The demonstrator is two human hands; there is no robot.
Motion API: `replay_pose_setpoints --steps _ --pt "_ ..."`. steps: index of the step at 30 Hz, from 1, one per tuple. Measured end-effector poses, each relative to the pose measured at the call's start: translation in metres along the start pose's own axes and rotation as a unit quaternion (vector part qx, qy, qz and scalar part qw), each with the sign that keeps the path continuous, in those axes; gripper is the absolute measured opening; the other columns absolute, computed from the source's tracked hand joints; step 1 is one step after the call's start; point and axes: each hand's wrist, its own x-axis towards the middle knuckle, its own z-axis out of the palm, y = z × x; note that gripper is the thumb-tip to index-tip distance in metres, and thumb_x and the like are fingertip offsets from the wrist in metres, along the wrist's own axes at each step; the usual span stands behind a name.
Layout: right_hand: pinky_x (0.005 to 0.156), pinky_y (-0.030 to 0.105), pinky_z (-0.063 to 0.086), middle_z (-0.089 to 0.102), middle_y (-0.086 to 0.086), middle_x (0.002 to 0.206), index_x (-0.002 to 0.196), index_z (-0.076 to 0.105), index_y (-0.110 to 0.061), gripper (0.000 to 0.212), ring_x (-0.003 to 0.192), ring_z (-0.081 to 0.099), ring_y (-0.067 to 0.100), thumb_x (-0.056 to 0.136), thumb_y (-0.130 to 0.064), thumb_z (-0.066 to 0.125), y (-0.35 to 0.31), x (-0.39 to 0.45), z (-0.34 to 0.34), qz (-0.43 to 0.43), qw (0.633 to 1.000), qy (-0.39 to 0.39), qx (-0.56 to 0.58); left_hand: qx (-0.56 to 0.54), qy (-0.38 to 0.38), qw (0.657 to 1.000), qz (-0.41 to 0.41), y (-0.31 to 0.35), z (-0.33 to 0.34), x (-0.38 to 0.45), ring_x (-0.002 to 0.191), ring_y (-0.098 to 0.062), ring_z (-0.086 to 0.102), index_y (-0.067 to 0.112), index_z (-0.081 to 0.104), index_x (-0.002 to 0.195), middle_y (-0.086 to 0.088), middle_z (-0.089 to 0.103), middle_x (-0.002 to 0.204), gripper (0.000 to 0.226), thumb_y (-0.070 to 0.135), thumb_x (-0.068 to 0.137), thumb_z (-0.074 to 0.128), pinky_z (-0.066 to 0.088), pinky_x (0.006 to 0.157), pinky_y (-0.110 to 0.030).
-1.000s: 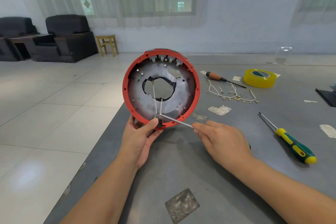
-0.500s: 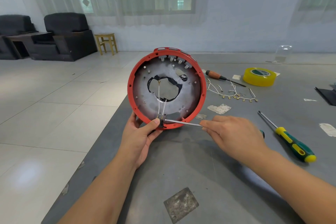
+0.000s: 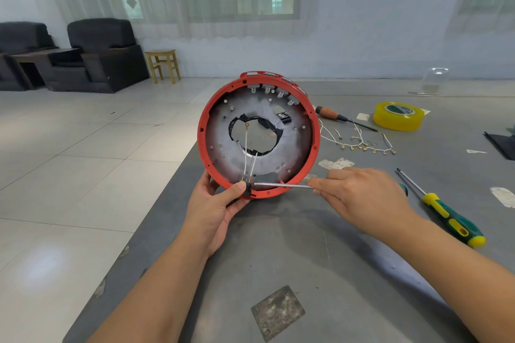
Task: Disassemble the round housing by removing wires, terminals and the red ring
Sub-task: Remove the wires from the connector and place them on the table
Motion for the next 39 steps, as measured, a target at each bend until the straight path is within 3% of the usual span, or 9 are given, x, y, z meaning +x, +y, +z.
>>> replay_pose_setpoints --steps 4,8,10,14,18,21,28,33,39 --pt "0.042 0.034 0.046 0.062 -0.003 0.069 0.099 0.078 -0.027 0.015 0.063 0.063 0.028 0.098 -0.03 0.063 0.003 0.001 0.002 -0.012 1.0 0.012 -0.004 0.004 -0.001 1.0 -0.003 0.001 0.001 -0.001 0.115 -0.037 0.071 0.004 0.059 0.133 -0.021 0.065 0.135 0.047 -0.011 0.089 0.069 0.063 0.089 -0.047" --pt "0.048 0.031 0.043 0.062 -0.004 0.071 0.105 0.077 -0.031 0.043 0.067 0.064 0.026 0.103 -0.038 0.035 0.006 0.003 0.002 -0.028 1.0 0.008 -0.003 0.007 -0.001 1.0 -0.004 0.002 0.001 -0.002 0.114 -0.036 0.072 0.004 0.06 0.131 -0.021 0.065 0.135 0.045 -0.011 0.089 0.069 0.063 0.087 -0.045" --pt "0.048 0.03 0.039 0.06 -0.004 0.069 0.105 0.077 -0.033 0.048 0.065 0.063 0.025 0.102 -0.038 0.03 0.008 0.003 0.001 -0.035 0.999 0.01 -0.012 0.007 -0.003 1.0 -0.004 0.002 0.002 -0.003 0.113 -0.035 0.072 0.005 0.061 0.129 -0.02 0.066 0.135 0.044 -0.011 0.089 0.069 0.063 0.085 -0.044" --pt "0.049 0.026 0.031 0.058 -0.004 0.065 0.099 0.078 -0.03 0.043 0.061 0.061 0.025 0.101 -0.034 0.036 0.006 0.003 0.003 -0.034 0.999 0.03 -0.025 0.008 -0.006 1.0 -0.003 0.001 0.003 -0.004 0.113 -0.034 0.072 0.005 0.061 0.13 -0.021 0.065 0.135 0.045 -0.011 0.089 0.07 0.063 0.085 -0.043" --pt "0.043 0.031 0.045 0.061 -0.003 0.069 0.097 0.077 -0.025 0.023 0.061 0.061 0.027 0.102 -0.029 0.055 0.001 -0.003 0.008 -0.015 0.999 0.041 -0.015 0.007 -0.002 1.0 -0.005 0.002 0.003 -0.004 0.114 -0.034 0.072 0.006 0.059 0.133 -0.02 0.065 0.136 0.049 -0.011 0.089 0.071 0.062 0.089 -0.046" --pt "0.044 0.032 0.044 0.061 -0.003 0.069 0.095 0.076 -0.025 0.009 0.06 0.061 0.028 0.096 -0.028 0.068 -0.005 -0.006 0.01 0.0 0.999 0.036 -0.007 -0.004 -0.001 1.0 -0.007 0.002 0.003 -0.004 0.116 -0.036 0.071 0.006 0.058 0.135 -0.02 0.066 0.135 0.05 -0.01 0.089 0.07 0.063 0.087 -0.044" --pt "0.042 0.031 0.039 0.058 -0.002 0.065 0.096 0.077 -0.025 0.007 0.055 0.059 0.029 0.089 -0.025 0.076 -0.019 -0.011 0.016 0.03 0.998 0.048 0.011 -0.019 0.007 1.0 -0.004 0.003 0.002 -0.004 0.119 -0.041 0.068 0.007 0.058 0.136 -0.022 0.065 0.136 0.051 -0.01 0.089 0.069 0.063 0.088 -0.045" --pt "0.042 0.029 0.042 0.058 -0.003 0.065 0.095 0.075 -0.026 0.004 0.056 0.061 0.028 0.093 -0.027 0.072 -0.028 -0.013 0.02 0.054 0.997 0.041 0.023 -0.026 0.008 1.0 -0.004 0.002 0.003 -0.005 0.117 -0.042 0.069 0.004 0.056 0.137 -0.024 0.065 0.135 0.051 -0.008 0.09 0.07 0.063 0.089 -0.046" --pt "0.045 0.028 0.04 0.065 -0.006 0.074 0.101 0.074 -0.03 0.015 0.067 0.068 0.026 0.099 -0.034 0.06 -0.039 -0.006 0.021 0.082 0.995 0.041 0.027 -0.055 0.034 0.998 0.0 0.002 0.003 -0.004 0.111 -0.043 0.071 0.002 0.052 0.14 -0.027 0.063 0.136 0.055 -0.01 0.089 0.07 0.063 0.086 -0.047"
